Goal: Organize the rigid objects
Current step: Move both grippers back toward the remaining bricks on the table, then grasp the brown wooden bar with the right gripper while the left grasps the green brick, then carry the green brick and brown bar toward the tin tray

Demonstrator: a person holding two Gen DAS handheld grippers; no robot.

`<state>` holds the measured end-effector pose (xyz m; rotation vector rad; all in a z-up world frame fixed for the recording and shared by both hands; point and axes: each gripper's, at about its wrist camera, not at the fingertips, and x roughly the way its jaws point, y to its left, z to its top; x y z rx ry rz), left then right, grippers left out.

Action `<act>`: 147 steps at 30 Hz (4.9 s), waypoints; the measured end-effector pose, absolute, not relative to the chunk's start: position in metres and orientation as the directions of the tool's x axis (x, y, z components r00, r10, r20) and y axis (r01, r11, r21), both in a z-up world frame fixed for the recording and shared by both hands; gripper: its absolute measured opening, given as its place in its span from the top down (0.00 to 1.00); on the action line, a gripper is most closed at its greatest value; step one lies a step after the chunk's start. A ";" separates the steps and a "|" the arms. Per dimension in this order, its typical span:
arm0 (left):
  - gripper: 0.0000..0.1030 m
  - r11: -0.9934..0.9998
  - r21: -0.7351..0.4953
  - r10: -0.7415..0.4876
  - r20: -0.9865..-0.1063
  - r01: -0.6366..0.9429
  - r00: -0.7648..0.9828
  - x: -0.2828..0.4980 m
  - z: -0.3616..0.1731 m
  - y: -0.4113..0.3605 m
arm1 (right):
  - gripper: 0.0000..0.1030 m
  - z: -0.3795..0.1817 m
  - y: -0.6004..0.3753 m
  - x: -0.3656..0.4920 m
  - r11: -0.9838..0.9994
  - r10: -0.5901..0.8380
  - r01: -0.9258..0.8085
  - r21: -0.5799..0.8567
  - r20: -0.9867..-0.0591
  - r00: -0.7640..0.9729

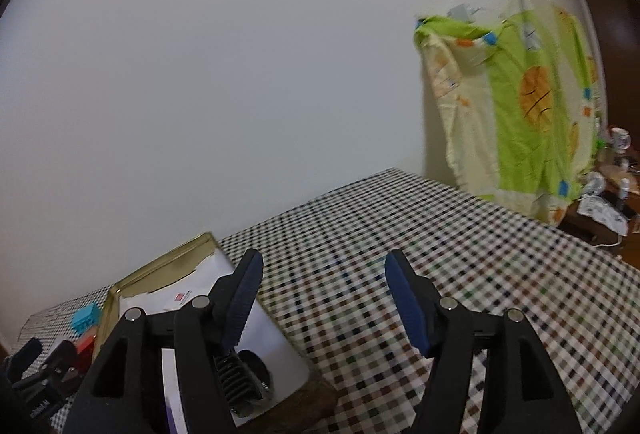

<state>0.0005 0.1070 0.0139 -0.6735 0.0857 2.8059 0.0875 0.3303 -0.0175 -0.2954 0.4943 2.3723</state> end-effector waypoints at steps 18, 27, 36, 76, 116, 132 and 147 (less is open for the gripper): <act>0.03 -0.982 0.020 0.161 -0.439 -0.189 -0.884 -0.010 0.015 0.044 | 0.36 -0.008 0.247 0.077 -0.737 0.581 -0.636 0.228 -0.268 -0.769; 0.03 -0.988 0.019 0.128 -0.451 -0.153 -0.883 -0.022 0.014 0.011 | 0.36 -0.011 0.195 0.050 -0.808 0.488 -0.549 0.215 -0.277 -0.828; 0.03 -0.997 0.022 0.056 -0.467 -0.075 -0.883 -0.042 0.012 -0.041 | 0.36 -0.012 0.154 0.025 -0.866 0.396 -0.462 0.189 -0.303 -0.867; 0.03 -0.988 0.047 -0.146 -0.541 0.144 -0.828 -0.077 -0.002 -0.120 | 0.24 -0.069 0.046 -0.150 -0.995 0.010 -0.082 0.054 -0.775 -0.631; 0.12 -0.989 -0.007 0.123 -0.589 -0.147 -0.799 -0.062 -0.010 -0.068 | 0.83 -0.022 0.116 -0.077 -0.975 0.007 -0.122 0.184 -0.526 -0.851; 0.59 -0.987 -0.130 0.157 -0.762 -0.090 -0.628 -0.090 -0.039 -0.057 | 0.83 -0.019 0.131 -0.074 -0.954 0.055 -0.199 0.226 -0.519 -0.853; 0.59 -0.988 -0.153 0.115 -0.587 -0.030 -0.801 -0.030 -0.007 -0.075 | 0.83 0.002 0.132 -0.057 -0.954 0.040 -0.157 0.254 -0.411 -0.911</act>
